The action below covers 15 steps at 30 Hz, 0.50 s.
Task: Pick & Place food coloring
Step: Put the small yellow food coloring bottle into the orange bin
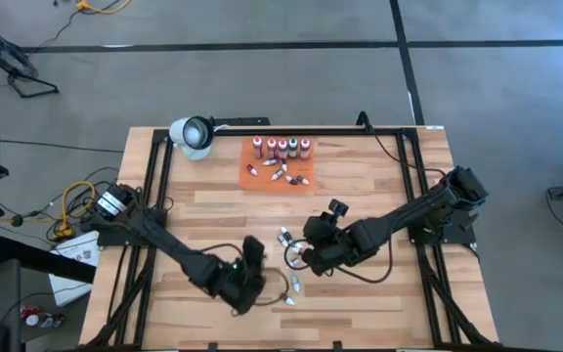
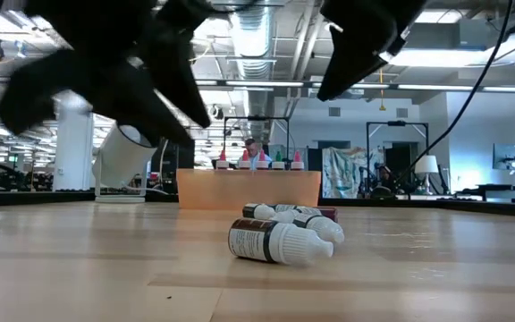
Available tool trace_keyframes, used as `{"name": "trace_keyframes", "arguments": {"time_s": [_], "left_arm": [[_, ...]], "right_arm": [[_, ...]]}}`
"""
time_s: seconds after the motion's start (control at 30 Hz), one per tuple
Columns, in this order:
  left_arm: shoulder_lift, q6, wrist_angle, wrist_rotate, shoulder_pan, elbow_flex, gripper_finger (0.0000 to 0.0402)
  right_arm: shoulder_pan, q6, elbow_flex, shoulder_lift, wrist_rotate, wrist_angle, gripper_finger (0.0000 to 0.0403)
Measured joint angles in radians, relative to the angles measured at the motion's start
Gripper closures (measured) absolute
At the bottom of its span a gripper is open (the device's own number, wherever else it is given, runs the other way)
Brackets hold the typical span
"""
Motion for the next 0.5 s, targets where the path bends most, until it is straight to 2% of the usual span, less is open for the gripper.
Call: {"name": "trace_keyframes", "arguments": {"time_s": [0.2,0.3,0.4,0.5], "left_arm": [[0.000,-0.138,0.130,0.444,-0.067,0.008,0.0269],[0.007,-0.218,0.172,0.585,-0.090,0.008,0.0269],[0.019,-0.275,0.173,0.603,-0.118,0.008,0.0269],[0.032,-0.321,0.116,0.512,-0.146,0.005,0.0269]], "right_arm": [[-0.006,-0.028,0.000,0.000,-0.019,0.048,0.0274],[-0.006,-0.052,0.000,0.000,-0.043,0.086,0.0274],[-0.005,-0.082,0.000,0.000,-0.048,0.128,0.0274],[0.000,-0.115,0.000,0.000,-0.051,0.169,0.0274]]}}
